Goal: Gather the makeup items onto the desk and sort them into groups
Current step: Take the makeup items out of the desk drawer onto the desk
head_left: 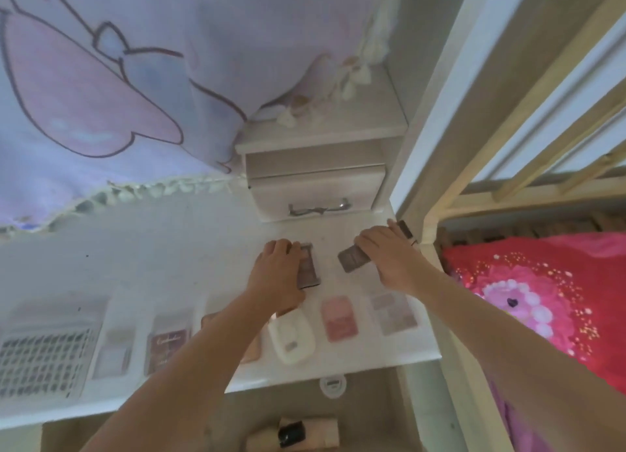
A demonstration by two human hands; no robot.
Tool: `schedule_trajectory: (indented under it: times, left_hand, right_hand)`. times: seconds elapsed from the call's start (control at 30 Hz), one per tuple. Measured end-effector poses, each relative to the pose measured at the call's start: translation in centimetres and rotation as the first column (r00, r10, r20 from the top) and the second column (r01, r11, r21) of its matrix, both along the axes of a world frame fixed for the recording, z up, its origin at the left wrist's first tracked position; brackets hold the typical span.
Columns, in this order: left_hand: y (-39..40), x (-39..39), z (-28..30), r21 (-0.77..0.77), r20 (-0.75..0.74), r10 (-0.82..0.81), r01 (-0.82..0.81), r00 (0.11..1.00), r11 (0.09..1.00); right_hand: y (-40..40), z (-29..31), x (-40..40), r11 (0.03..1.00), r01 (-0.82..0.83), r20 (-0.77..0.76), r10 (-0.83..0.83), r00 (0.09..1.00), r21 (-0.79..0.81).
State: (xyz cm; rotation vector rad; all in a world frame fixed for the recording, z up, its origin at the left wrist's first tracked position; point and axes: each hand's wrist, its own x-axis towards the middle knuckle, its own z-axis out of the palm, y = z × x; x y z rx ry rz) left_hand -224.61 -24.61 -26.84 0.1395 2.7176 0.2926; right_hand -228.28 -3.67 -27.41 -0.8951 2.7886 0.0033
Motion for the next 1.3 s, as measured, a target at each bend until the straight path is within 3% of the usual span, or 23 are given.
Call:
schedule_trajectory:
  times: [0.17, 0.37, 0.63, 0.83, 0.9, 0.97, 1.03, 1.1, 1.2, 1.3]
  left_hand:
    - [0.8, -2.7, -1.4, 0.025, 0.053, -0.022, 0.021, 0.998, 0.999]
    - [2.2, -4.3, -2.6, 0.087, 0.075, -0.022, 0.015, 0.997, 0.996]
    - [2.7, -4.9, -3.2, 0.087, 0.048, -0.02, 0.015, 0.999, 0.996]
    - [2.3, -2.9, -2.6, 0.119, 0.029, -0.008, 0.004, 1.0, 0.993]
    - [1.5, -0.8, -2.1, 0.161, -0.019, 0.036, -0.033, 0.999, 0.986]
    - [0.1, 2.7, -1.5, 0.24, -0.18, 0.088, -0.043, 0.98, 0.97]
    - [-1.4, 7.2, -1.4, 0.293, -0.429, 0.116, 0.017, 0.896, 0.956]
    - [-2.9, 12.7, -2.3, 0.324, -0.535, 0.094, 0.101, 0.84, 0.941]
    - [-4.4, 20.2, -5.8, 0.276, -0.357, -0.043, 0.149, 0.933, 0.95]
    - [-5.3, 23.9, -10.3, 0.12, 0.078, 0.007, -0.016, 0.997, 0.993]
  right_hand:
    - [0.9, -1.7, -3.9, 0.963, -0.27, 0.105, 0.267, 0.958, 0.02]
    - [2.7, -2.8, -6.3, 0.9, -0.436, 0.16, 0.431, 0.888, -0.004]
    - [2.0, -3.3, -5.6, 0.919, -0.365, 0.218, 0.39, 0.894, -0.15]
    - [1.2, -1.9, -2.7, 0.963, -0.193, 0.155, 0.222, 0.963, -0.187]
    - [0.2, -1.4, -0.2, 0.931, -0.173, -0.018, 0.176, 0.984, -0.321]
    - [-0.6, -1.5, 3.4, 0.838, -0.14, -0.174, 0.055, 0.983, -0.527]
    - [-1.4, -1.7, 7.8, 0.776, -0.054, -0.146, -0.049, 0.988, -0.628]
    - [-2.3, -2.6, 12.6, 0.726, -0.011, -0.055, -0.037, 0.998, -0.687]
    - [-4.2, -5.5, 18.5, 0.809, -0.011, 0.046, 0.047, 0.998, -0.588]
    - [-5.7, -9.6, 21.1, 0.949, 0.177, 0.328, -0.085, 0.941, -0.262]
